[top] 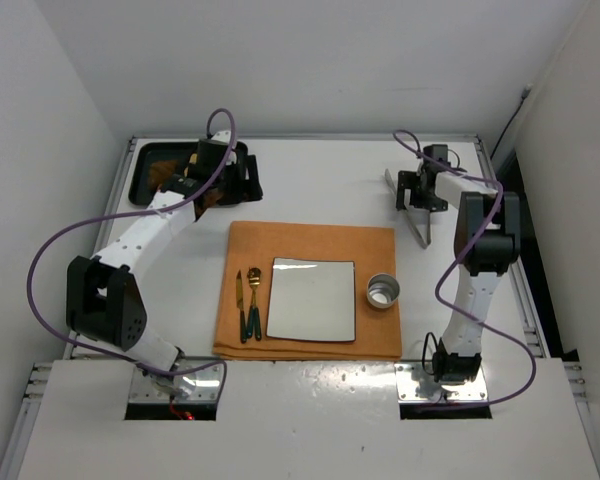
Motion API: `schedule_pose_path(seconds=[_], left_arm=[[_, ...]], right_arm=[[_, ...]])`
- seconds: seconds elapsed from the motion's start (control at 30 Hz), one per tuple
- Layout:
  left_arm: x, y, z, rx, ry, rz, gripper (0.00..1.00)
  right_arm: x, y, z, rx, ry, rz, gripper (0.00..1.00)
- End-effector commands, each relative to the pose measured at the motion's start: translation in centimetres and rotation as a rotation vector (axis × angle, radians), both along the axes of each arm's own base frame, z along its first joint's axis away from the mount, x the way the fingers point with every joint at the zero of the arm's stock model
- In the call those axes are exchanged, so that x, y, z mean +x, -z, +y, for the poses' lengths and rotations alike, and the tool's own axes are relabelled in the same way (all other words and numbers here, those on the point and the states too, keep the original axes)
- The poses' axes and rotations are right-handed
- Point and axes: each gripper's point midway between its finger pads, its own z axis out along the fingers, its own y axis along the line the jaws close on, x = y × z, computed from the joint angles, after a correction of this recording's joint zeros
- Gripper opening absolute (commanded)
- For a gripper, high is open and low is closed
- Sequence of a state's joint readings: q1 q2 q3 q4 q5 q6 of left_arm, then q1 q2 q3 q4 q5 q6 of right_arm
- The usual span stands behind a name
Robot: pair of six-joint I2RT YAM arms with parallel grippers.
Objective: Place the bread
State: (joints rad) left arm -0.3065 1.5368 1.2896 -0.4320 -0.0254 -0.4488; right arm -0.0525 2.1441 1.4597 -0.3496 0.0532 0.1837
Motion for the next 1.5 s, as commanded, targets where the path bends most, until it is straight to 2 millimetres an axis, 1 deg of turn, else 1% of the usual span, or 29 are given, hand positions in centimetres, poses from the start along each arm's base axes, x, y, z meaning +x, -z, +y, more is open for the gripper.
schedule_pose_path(seconds=[0.0, 0.03, 0.07, 0.13, 0.17, 0.2, 0.23, 0.33, 0.47, 0.57, 0.63, 0.67, 0.7, 0.77, 0.8, 0.83, 0.87, 0.9, 0.97, 1.03, 1.17, 1.2, 1.23, 1.27, 1.3, 1.37, 1.4, 1.43, 1.47], left_arm=[[0.6, -2.2, -0.6, -0.014, 0.017, -0.051, 1.00], [0.6, -2.2, -0.6, -0.014, 0.017, -0.051, 1.00], [0.5, -1.8, -0.5, -0.011, 0.017, -0.043, 1.00], [0.5, -2.2, -0.3, -0.007, 0.007, -0.055, 1.00], [0.5, -2.2, -0.2, -0.002, 0.000, -0.057, 1.00], [0.4, -2.0, -0.1, 0.001, 0.000, -0.048, 1.00], [0.3, -2.5, -0.1, -0.002, 0.000, -0.058, 1.00], [0.2, -2.9, 0.0, -0.005, 0.000, -0.067, 1.00], [0.2, -2.9, 0.0, -0.005, 0.000, -0.067, 1.00], [0.1, -3.2, 0.0, -0.008, 0.000, -0.076, 1.00], [-0.1, -2.9, 0.0, -0.005, 0.000, -0.067, 1.00], [-0.1, -3.2, 0.2, -0.002, -0.009, -0.078, 1.00], [-0.1, -3.2, 0.2, -0.002, -0.009, -0.078, 1.00], [-0.1, -3.2, 0.3, 0.005, -0.003, -0.080, 1.00], [-0.1, -3.2, 0.3, 0.005, -0.003, -0.080, 1.00], [-0.1, -3.2, 0.3, 0.005, -0.003, -0.080, 1.00], [-0.1, -3.2, 0.3, 0.005, -0.003, -0.080, 1.00], [-0.1, -3.2, 0.3, 0.005, -0.003, -0.080, 1.00], [-0.1, -3.2, 0.3, 0.005, -0.003, -0.080, 1.00], [0.0, -3.6, 0.1, -0.003, 0.004, -0.087, 1.00], [-0.2, -4.7, 0.3, -0.004, -0.004, -0.109, 1.00], [-0.2, -5.0, 0.3, -0.004, -0.004, -0.109, 1.00], [-0.1, -6.1, 0.5, -0.006, -0.013, -0.135, 1.00], [-0.3, -6.0, 0.5, -0.003, -0.013, -0.125, 1.00], [-0.3, -6.9, 0.8, -0.002, -0.022, -0.143, 1.00], [-0.3, -8.1, 1.0, -0.003, -0.032, -0.165, 1.00], [-0.5, -8.4, 1.5, -0.002, -0.043, -0.167, 1.00], [-0.5, -8.9, 1.5, -0.013, -0.048, -0.175, 1.00], [-0.7, -9.6, 1.5, -0.027, -0.055, -0.189, 1.00]], right_arm=[[-1.2, 0.4, -0.2, -0.026, 0.055, 0.020, 0.92], [-1.1, 0.0, -0.2, -0.026, 0.055, 0.011, 0.94], [-1.5, 0.3, -0.3, -0.029, 0.069, 0.023, 1.00], [-1.4, -0.9, -0.5, -0.037, 0.074, -0.009, 1.00], [-1.8, -0.5, -0.5, -0.037, 0.074, 0.003, 1.00], [-1.6, -1.2, -0.5, -0.037, 0.074, -0.012, 1.00], [-1.8, -1.4, -0.6, -0.045, 0.079, -0.015, 1.00], [-2.4, -1.5, -0.6, -0.050, 0.071, -0.012, 1.00], [-2.8, -0.4, -0.6, -0.050, 0.070, 0.010, 1.00], [-2.6, -0.3, -0.6, -0.050, 0.070, 0.010, 0.99], [-3.1, 0.3, -0.6, -0.049, 0.070, 0.022, 0.95], [-3.6, 0.7, -0.7, -0.054, 0.084, 0.035, 0.93], [-3.3, 0.6, -0.9, -0.062, 0.089, 0.022, 0.90], [-3.7, 0.7, -1.0, -0.065, 0.101, 0.022, 0.87], [-3.7, 0.7, -0.6, -0.066, 0.092, 0.022, 0.87], [-3.3, 0.1, -0.3, -0.051, 0.085, -0.001, 0.83], [-3.3, 0.3, -0.1, -0.041, 0.079, -0.003, 0.79], [-3.3, 0.3, -0.1, -0.041, 0.079, -0.003, 0.70], [-2.9, 0.0, 0.1, -0.024, 0.082, -0.014, 0.58], [-2.7, -0.6, 0.3, -0.015, 0.077, -0.021, 0.58], [-2.4, -3.5, 0.6, 0.010, 0.099, -0.070, 0.57], [-1.9, -5.1, 0.6, 0.011, 0.099, -0.101, 0.55], [-1.1, -6.6, 0.8, 0.028, 0.105, -0.128, 0.55], [-1.4, -7.2, 1.0, 0.035, 0.100, -0.116, 0.53], [-0.5, -9.4, 1.4, 0.060, 0.096, -0.158, 0.53], [-0.6, -10.8, 1.7, 0.080, 0.094, -0.152, 0.53], [-0.5, -11.3, 2.7, 0.105, 0.069, -0.152, 0.53], [0.1, -13.1, 2.8, 0.115, 0.061, -0.183, 0.53], [-0.2, -13.3, 3.7, 0.133, 0.041, -0.167, 0.53]])
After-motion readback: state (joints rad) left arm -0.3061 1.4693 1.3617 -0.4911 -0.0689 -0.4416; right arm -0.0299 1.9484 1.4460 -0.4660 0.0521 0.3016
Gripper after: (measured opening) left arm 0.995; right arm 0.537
